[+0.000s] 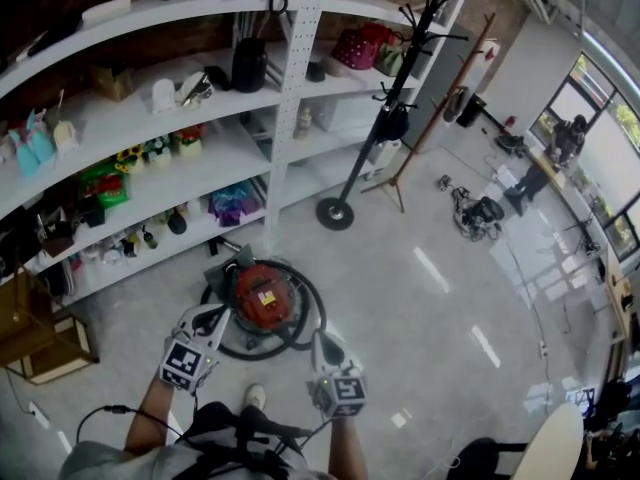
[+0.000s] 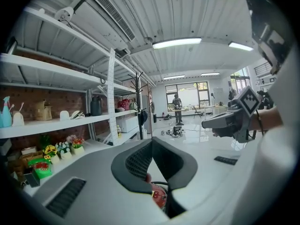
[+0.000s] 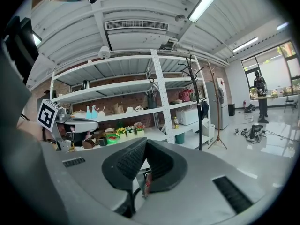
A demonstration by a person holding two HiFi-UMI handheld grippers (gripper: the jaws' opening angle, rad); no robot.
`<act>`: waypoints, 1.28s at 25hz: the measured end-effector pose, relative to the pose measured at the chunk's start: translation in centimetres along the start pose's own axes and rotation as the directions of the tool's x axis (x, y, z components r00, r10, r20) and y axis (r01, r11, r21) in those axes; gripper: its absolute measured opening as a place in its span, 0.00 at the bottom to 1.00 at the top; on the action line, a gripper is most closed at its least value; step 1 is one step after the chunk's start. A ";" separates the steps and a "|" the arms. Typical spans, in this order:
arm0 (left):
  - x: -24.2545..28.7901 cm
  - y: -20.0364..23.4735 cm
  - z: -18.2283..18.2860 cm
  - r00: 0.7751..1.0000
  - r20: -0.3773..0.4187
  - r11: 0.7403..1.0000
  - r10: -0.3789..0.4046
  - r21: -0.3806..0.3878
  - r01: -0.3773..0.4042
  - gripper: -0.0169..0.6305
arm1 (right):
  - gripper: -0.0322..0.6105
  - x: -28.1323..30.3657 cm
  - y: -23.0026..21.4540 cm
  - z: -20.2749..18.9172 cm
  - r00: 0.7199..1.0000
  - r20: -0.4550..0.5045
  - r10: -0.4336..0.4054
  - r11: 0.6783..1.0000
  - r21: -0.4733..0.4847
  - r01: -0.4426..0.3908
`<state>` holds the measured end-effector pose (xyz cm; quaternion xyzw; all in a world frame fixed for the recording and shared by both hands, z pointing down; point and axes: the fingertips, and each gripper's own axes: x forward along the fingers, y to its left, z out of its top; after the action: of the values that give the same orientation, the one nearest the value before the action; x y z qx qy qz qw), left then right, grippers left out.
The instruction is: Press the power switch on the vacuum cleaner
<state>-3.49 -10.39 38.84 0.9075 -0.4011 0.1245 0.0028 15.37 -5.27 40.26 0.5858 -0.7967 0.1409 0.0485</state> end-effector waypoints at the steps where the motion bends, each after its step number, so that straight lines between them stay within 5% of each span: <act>1: 0.4 0.2 0.0 1.000 -0.002 1.000 0.002 0.002 -0.002 0.04 | 0.07 0.5 -0.2 0.1 1.000 -0.005 0.008 1.000 -0.003 -0.008; 12: 4.5 2.8 -1.7 0.999 -0.049 0.999 -0.017 0.029 0.019 0.04 | 0.07 5.4 -1.8 -0.2 0.999 -0.038 0.031 1.000 0.004 -0.031; 32: 10.5 7.8 -11.3 0.991 -0.116 0.997 -0.073 -0.014 0.072 0.04 | 0.07 13.8 -2.8 -9.0 0.992 -0.122 0.007 0.998 0.059 0.000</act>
<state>-4.88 -22.11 51.48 0.9127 -0.3677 0.1749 0.0351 13.00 -16.20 52.73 0.5758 -0.7887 0.1999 0.0799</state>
